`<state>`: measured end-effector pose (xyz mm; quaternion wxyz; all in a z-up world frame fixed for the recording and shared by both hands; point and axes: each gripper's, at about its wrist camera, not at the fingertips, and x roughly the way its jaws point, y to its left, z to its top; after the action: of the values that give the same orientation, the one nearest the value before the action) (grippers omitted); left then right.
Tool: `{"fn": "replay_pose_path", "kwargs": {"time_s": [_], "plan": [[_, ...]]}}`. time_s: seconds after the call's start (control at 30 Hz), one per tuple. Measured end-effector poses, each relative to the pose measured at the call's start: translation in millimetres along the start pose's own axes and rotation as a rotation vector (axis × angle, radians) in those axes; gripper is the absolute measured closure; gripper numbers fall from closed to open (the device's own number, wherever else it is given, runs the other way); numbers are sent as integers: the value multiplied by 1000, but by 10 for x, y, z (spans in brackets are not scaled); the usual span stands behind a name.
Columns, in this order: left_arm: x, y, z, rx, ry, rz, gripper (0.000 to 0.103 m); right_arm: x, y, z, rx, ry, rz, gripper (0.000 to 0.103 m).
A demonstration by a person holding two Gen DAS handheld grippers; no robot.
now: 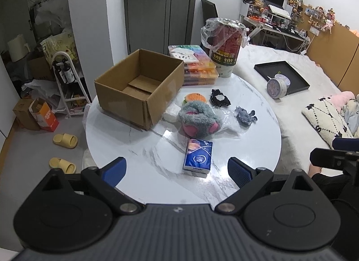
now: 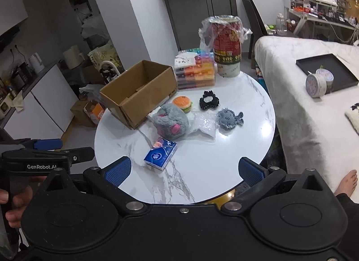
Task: Organize soft objects
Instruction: 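Reach the left gripper to the blue tissue pack and close on it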
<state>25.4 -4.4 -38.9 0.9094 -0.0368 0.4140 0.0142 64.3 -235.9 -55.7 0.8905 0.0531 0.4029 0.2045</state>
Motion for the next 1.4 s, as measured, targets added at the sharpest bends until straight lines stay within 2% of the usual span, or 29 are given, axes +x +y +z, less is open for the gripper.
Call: {"fn": "replay_pose_path", "kwargs": {"time_s": [0.57, 0.97, 1.4], "plan": [[658, 81, 65, -90, 85, 12, 9, 638, -330, 196, 68, 64, 64, 3], [947, 20, 75, -118, 115, 24, 14, 931, -500, 311, 93, 85, 72, 17], [1264, -157, 190, -90, 139, 10, 18, 1217, -622, 481, 68, 109, 63, 29]]}}
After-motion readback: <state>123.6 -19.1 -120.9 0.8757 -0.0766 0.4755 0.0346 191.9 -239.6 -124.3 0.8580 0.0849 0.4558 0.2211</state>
